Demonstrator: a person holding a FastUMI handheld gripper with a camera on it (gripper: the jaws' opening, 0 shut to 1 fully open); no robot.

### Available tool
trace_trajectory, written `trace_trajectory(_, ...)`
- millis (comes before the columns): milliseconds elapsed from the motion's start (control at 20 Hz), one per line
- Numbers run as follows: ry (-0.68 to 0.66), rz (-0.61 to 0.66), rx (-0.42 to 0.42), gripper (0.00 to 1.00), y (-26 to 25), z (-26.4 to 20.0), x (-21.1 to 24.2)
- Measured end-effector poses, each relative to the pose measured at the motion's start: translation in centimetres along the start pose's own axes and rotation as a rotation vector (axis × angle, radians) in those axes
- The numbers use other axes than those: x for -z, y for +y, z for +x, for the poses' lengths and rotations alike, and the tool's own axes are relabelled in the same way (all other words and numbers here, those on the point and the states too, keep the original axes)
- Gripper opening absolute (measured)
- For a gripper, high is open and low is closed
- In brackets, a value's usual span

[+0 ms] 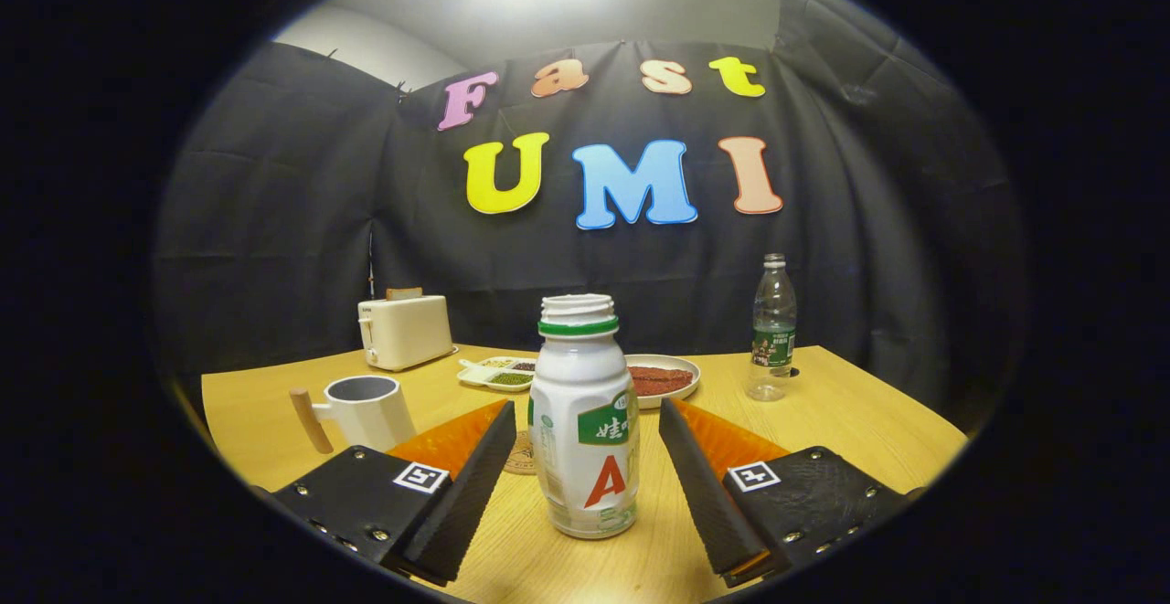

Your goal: Take the bottle from table, then pour the juice into the cup, finally place the bottle on the coaster

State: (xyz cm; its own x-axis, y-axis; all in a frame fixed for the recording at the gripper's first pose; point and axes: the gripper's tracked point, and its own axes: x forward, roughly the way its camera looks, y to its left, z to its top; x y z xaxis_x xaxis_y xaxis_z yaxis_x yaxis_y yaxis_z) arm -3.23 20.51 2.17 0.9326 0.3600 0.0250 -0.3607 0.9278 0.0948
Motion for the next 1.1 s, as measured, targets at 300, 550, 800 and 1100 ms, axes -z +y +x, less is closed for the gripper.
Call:
trace_trajectory(300, 0.047, 0.025, 0.012, 0.95, 0.5, 2.3, 1.5)
trace_trajectory(550, 0.088, 0.003, 0.069, 0.77, 0.3, 2.5, 1.7)
trace_trajectory(800, 0.091, -0.103, 0.063, 0.70, 1.2, 2.6, 1.3)
trace_trajectory(1100, 0.044, -0.354, 0.115, 0.70, 2.5, 2.8, -2.1)
